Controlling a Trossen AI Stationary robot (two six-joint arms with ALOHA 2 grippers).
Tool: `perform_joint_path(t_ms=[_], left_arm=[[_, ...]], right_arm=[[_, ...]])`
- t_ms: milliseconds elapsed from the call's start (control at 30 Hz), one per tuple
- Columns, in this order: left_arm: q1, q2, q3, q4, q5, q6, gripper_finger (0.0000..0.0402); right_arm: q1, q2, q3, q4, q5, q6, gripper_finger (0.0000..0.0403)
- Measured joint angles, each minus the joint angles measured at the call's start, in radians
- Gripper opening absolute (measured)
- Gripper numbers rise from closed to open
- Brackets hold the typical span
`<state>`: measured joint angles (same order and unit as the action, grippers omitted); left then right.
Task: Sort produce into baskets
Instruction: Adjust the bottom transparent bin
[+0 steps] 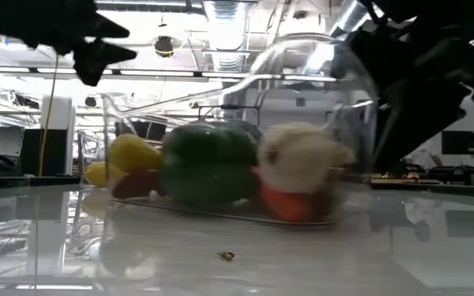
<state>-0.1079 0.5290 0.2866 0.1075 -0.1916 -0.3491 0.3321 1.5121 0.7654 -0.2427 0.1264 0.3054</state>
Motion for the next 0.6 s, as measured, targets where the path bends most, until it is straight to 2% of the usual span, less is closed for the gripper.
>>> perform_joint_path(t_ms=[133,333,600], left_arm=[[-0.032,0.162,0.139,-0.139,-0.007,-0.001,0.0174],[-0.126,0.385,0.286,-0.234,-0.006,-0.082,0.0174],[-0.277,0.644,0.504,-0.375,-0.179,-0.146,0.0174]], right_arm=[[0.0,0.058,0.002,0.114,-0.006,-0.007,0.0279],[0.003,0.152,0.059,0.179,-0.009,-0.091,0.0279],[0.006,0.289,0.199,0.24,-0.031,-0.239,0.0279]])
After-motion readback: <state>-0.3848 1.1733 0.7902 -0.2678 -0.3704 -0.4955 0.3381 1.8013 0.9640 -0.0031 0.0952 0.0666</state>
